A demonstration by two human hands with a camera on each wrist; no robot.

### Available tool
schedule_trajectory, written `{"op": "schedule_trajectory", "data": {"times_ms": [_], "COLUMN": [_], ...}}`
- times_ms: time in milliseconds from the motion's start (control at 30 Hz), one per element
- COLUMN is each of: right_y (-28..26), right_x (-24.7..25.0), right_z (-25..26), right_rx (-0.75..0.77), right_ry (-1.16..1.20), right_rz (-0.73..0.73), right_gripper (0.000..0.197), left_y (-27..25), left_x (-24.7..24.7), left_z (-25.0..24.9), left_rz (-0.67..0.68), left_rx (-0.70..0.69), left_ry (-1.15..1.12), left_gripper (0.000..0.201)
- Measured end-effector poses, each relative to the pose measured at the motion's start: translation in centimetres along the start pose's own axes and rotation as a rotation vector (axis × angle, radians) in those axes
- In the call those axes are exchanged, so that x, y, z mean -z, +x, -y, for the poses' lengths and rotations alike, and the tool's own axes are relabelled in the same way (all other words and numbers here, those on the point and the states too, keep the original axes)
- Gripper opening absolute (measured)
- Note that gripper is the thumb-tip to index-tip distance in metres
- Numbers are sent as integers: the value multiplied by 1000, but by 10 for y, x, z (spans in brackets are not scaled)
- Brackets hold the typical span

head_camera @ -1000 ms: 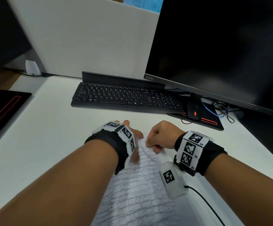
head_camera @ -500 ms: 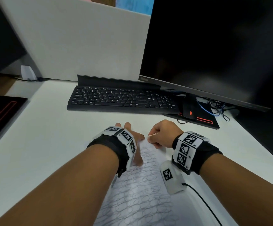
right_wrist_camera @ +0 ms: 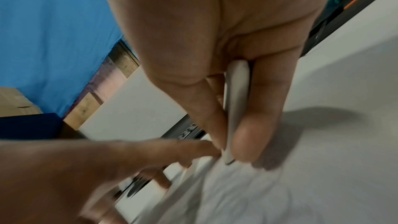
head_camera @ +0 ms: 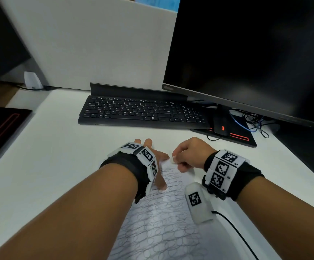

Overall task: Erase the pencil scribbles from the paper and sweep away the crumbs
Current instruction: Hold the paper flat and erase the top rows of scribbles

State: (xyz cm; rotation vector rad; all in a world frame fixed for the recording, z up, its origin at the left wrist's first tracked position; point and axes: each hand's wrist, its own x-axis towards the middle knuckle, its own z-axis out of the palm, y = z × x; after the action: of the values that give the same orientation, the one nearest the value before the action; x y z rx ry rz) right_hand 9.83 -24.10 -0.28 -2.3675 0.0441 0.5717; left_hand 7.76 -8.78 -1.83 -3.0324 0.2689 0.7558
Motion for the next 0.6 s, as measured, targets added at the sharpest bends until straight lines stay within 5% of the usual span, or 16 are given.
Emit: {"op": "schedule_trajectory", "data": {"times_ms": [100, 233, 600], "right_y": [-4, -1, -1], "right_x": [-3, -1, -1], "right_z": [2, 1, -2], "right_rx": [6, 11, -19], "right_ry": [27, 19, 55], "right_rz": [84, -2, 67], "right_gripper": [7, 6, 6], "left_y": [-1, 1, 8], "left_x": [2, -1, -3], "left_z": [0, 0, 3], "left_rz": [7, -8, 5], "left_rx": [-8, 3, 10], "left_ry": [-5, 1, 41], "left_gripper": [83, 88, 98]}}
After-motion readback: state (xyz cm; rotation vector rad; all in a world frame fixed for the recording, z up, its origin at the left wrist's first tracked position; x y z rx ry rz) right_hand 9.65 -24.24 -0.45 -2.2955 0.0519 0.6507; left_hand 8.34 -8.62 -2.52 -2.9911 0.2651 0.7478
